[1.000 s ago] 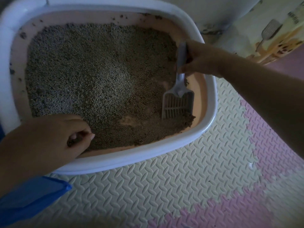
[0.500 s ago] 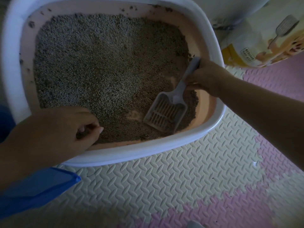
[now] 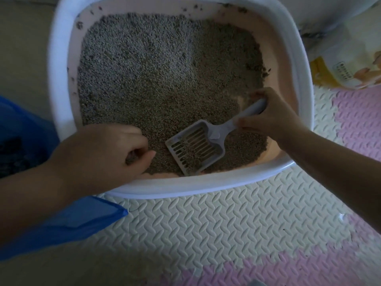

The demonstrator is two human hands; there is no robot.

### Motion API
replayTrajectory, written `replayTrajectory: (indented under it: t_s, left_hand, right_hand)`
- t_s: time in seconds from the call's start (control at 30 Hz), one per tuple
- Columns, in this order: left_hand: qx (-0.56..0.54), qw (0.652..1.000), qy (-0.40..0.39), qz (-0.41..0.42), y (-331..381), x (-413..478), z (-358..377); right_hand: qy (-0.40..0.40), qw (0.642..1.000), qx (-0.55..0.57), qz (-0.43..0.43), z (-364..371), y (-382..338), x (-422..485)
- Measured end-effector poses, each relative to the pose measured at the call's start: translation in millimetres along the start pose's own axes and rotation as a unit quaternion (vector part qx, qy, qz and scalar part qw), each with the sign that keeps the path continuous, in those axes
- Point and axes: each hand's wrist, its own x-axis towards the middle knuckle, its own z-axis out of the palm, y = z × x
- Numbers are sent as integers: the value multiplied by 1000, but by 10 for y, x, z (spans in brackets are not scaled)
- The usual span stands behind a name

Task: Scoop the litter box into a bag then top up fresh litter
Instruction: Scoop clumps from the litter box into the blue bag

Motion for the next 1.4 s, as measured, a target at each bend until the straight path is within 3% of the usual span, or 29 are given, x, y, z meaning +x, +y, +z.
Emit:
replayTrajectory:
  t_s: [0.13, 0.27, 0.3, 0.33, 0.43, 0.5, 0.83, 1.03, 1.23, 1.4]
  left_hand:
    - [-2, 1000, -5, 0, -3, -5, -9]
    - [3, 1000, -4, 3, 14, 3, -30]
    - [4, 1000, -4, 3, 16, 2, -31]
    - [5, 1000, -4, 2, 15, -1, -32]
    - [-2, 1000, 4, 3, 14, -8, -34]
    - [-8, 1000, 25, 9, 29, -16, -35]
    - [-10, 994, 99, 36, 33, -88, -17]
    - [21, 998, 65, 17, 41, -76, -6]
    - [44, 999, 22, -8, 24, -39, 24]
    - [45, 999, 15, -6, -7, -40, 13]
  right_hand:
    - [-31, 956, -248, -153, -140, -73, -34]
    - [-186, 830, -457, -260, -168, -62, -95]
    - [-193, 816, -471, -273, -158, -53, -112]
    - [-186, 820, -464, -278, -144, -35, -124]
    - [-129, 894, -354, -241, -107, -1, -174]
    - [-95, 925, -293, -222, -101, 35, -207]
    - [72, 967, -128, -208, -10, 121, -496]
    - [57, 980, -99, -160, 8, 73, -856]
    - [46, 997, -37, -39, 41, 30, -777]
    - [91, 990, -106, 20, 35, 74, -489]
